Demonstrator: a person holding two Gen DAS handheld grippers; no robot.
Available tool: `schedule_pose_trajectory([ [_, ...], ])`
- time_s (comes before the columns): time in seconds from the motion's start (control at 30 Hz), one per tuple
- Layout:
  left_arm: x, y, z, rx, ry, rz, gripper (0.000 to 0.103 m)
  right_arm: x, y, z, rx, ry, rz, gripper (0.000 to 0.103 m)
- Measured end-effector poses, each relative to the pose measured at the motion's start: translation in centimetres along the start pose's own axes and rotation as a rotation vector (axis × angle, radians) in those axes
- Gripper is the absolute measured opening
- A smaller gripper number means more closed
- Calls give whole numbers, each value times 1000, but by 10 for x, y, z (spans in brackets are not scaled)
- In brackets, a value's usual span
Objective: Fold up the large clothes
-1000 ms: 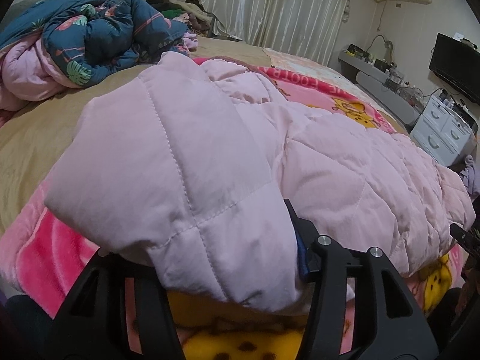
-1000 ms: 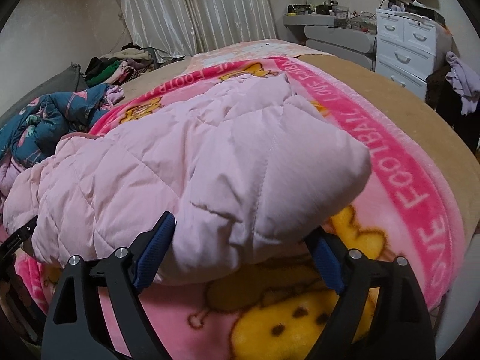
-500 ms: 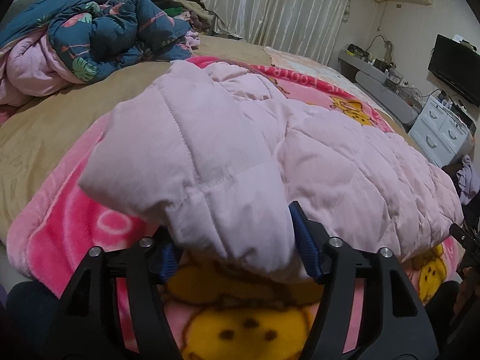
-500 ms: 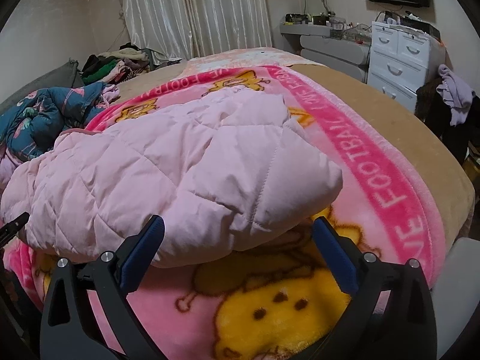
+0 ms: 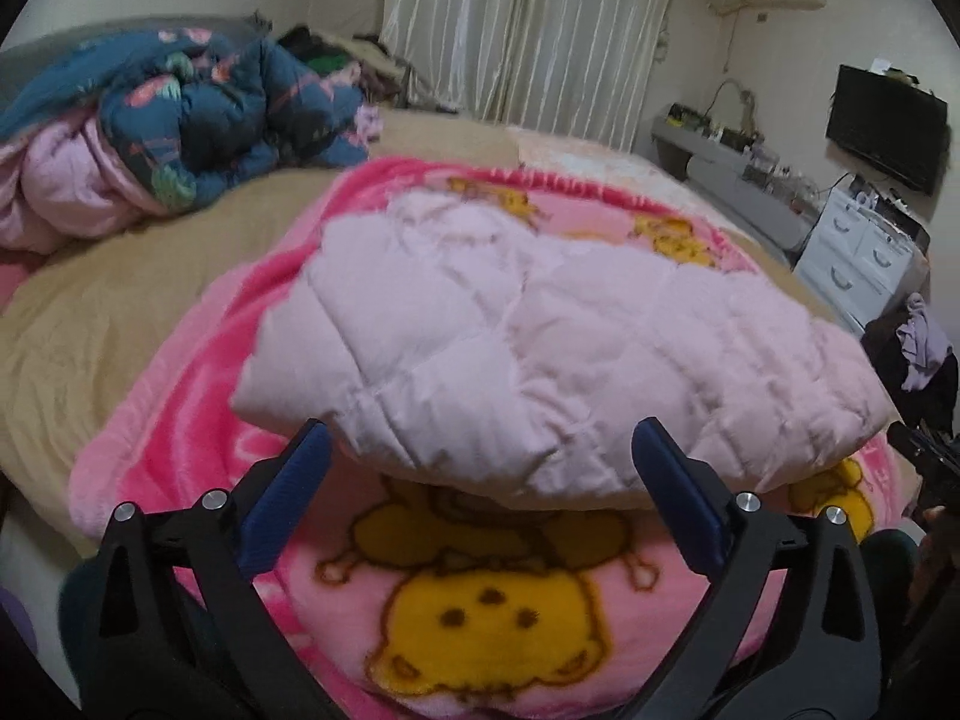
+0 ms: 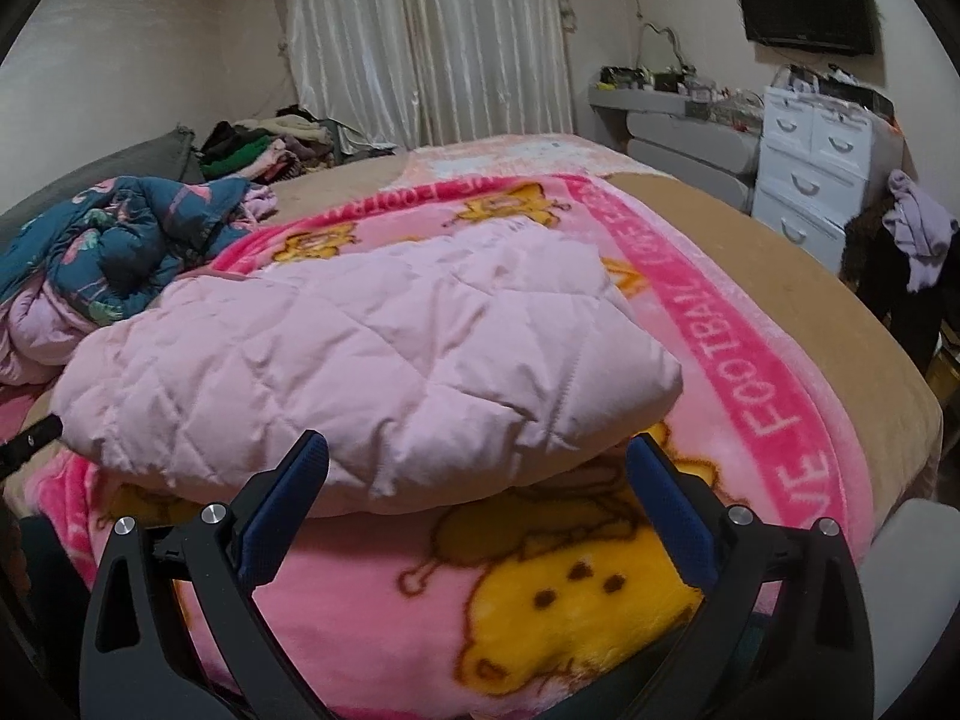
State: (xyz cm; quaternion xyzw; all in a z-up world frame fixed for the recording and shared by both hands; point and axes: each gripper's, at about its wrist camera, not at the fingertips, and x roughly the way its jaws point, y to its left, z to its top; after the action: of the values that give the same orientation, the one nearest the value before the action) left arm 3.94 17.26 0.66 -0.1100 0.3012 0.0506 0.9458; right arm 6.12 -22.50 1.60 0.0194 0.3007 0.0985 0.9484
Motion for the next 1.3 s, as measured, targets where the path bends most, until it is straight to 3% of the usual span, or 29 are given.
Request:
schedule_pose_trajectory([
  [0.37,-56,-25,10,10,-106,-23,94,-71,61,7,-145,-150,88,99],
  [0.57,-68,-40,-1,52,-92,-61,94,-96,86,0,-214,-181,138,99],
  [0.9,-64,-45,-39,42,-15,-90,94,-103,96,-24,-219,-127,164,99],
  [1.3,-63,-52,-45,49,-4,-78,94,-91,84,-42,-158,-54,135,99],
])
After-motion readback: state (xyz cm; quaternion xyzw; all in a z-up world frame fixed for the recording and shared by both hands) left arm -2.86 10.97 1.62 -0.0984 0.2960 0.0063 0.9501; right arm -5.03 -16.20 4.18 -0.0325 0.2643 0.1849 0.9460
